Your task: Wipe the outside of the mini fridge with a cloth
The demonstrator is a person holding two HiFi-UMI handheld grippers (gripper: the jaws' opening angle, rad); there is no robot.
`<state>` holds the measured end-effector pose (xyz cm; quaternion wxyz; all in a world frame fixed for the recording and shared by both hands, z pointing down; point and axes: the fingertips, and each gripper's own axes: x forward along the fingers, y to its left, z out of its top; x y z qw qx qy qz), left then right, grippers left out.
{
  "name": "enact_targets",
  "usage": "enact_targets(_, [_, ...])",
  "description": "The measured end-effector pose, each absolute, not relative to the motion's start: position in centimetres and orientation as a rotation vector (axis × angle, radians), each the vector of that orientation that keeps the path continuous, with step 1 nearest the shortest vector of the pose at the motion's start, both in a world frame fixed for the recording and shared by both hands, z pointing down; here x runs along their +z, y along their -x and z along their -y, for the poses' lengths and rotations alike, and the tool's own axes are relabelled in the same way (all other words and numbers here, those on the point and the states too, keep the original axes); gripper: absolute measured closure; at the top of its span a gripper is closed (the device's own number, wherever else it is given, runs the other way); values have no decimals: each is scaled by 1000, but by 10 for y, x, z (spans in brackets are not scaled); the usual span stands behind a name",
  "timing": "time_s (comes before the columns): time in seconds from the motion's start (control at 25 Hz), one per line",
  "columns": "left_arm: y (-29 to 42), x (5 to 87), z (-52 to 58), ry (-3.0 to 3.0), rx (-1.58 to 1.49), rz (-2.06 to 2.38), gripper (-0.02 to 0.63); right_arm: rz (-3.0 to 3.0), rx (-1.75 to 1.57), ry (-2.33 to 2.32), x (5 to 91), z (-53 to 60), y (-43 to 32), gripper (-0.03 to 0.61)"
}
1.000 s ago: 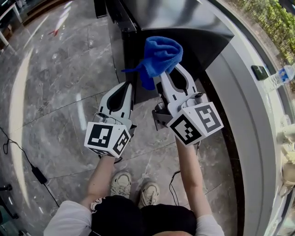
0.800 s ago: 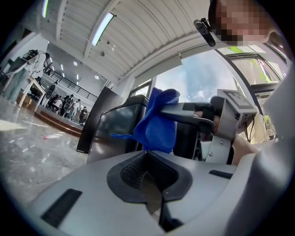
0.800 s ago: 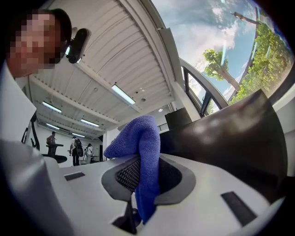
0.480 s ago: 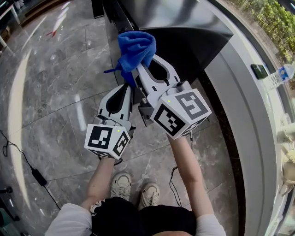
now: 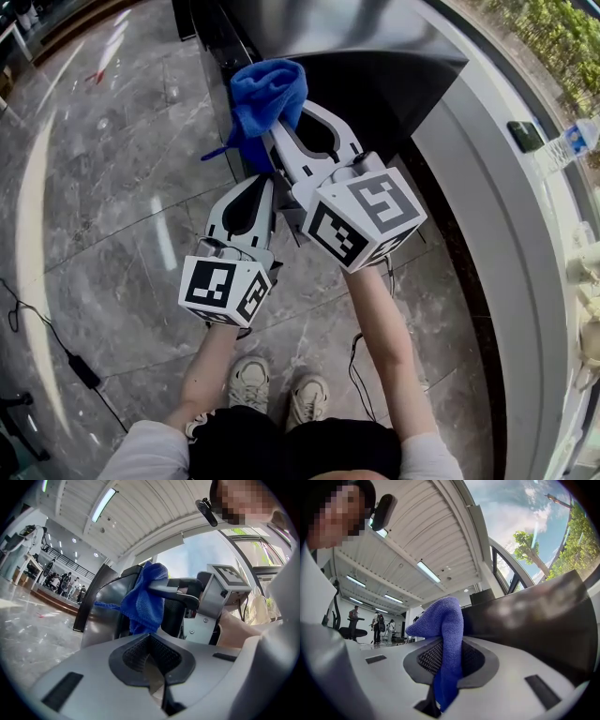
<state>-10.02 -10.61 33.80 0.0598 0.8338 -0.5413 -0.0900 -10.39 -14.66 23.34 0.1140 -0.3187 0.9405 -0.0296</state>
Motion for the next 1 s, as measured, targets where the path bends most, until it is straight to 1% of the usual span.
enact_targets(0.2, [91, 339, 113, -2542, -269, 1616, 609, -2782, -6, 956, 234, 148, 98, 498])
enact_targets(0.36, [85, 342, 119, -2549, -256, 1601, 609, -2764, -20, 995, 234, 157, 80, 497])
enact_targets(0.6, [69, 347, 124, -2581, -235, 1562, 609, -2689, -55, 1112, 235, 184, 28, 497])
enact_targets(1.0, [22, 354, 147, -2665, -216, 1446, 609, -2626, -12, 1339, 234, 228, -56, 498])
